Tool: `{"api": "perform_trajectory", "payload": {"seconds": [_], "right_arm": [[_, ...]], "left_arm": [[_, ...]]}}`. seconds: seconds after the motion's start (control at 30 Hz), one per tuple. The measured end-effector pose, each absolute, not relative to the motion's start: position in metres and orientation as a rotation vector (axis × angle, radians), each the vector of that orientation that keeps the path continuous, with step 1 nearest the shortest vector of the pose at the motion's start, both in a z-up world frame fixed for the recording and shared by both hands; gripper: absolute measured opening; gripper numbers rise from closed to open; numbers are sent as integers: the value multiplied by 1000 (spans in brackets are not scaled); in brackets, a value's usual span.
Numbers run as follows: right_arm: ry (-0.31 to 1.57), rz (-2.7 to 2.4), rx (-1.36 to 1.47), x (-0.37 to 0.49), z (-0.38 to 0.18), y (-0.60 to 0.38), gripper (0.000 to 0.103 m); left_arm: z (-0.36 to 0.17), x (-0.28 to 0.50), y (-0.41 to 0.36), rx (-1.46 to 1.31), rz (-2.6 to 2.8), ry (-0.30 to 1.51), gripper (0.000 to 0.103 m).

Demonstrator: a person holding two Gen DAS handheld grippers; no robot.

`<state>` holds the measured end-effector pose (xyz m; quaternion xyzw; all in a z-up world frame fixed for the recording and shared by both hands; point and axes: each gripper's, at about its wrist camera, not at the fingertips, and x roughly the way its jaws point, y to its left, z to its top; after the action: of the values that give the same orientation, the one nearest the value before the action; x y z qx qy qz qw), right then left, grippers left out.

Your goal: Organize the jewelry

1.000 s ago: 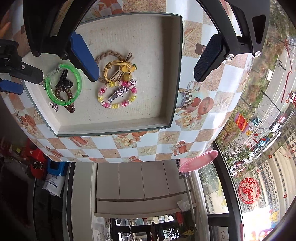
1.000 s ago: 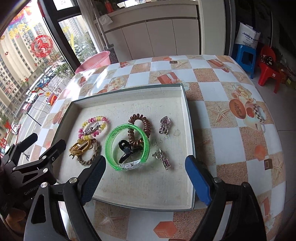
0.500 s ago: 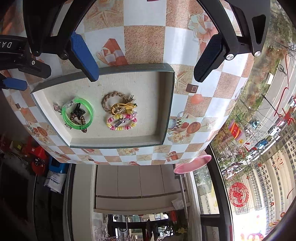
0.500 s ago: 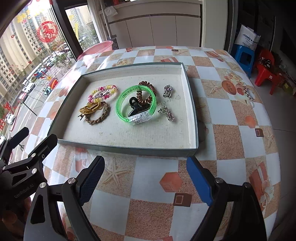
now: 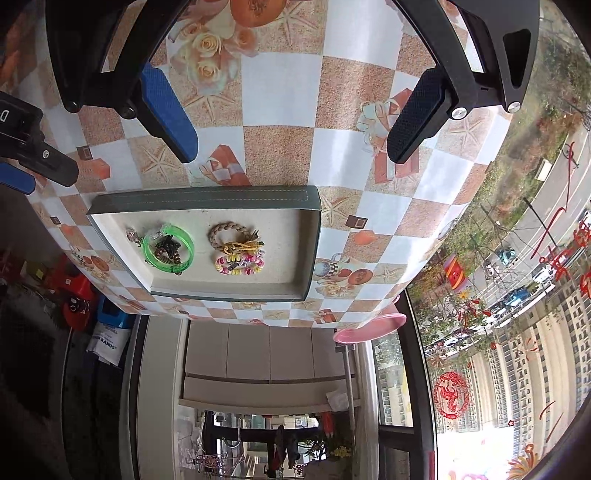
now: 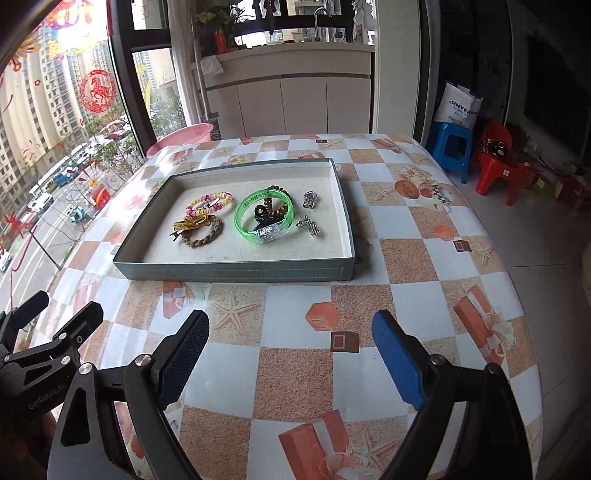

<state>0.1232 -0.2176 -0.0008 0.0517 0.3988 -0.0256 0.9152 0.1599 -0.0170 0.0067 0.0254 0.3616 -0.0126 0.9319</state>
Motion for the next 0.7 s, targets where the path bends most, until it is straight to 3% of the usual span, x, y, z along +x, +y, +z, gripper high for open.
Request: {"api": "perform_trajectory", "payload": {"seconds": [0.7], "right_arm": [[652,-177,-2,69,21,-202,91]], "left_arm": [[27,117,-29,73,-57,646,103]]}}
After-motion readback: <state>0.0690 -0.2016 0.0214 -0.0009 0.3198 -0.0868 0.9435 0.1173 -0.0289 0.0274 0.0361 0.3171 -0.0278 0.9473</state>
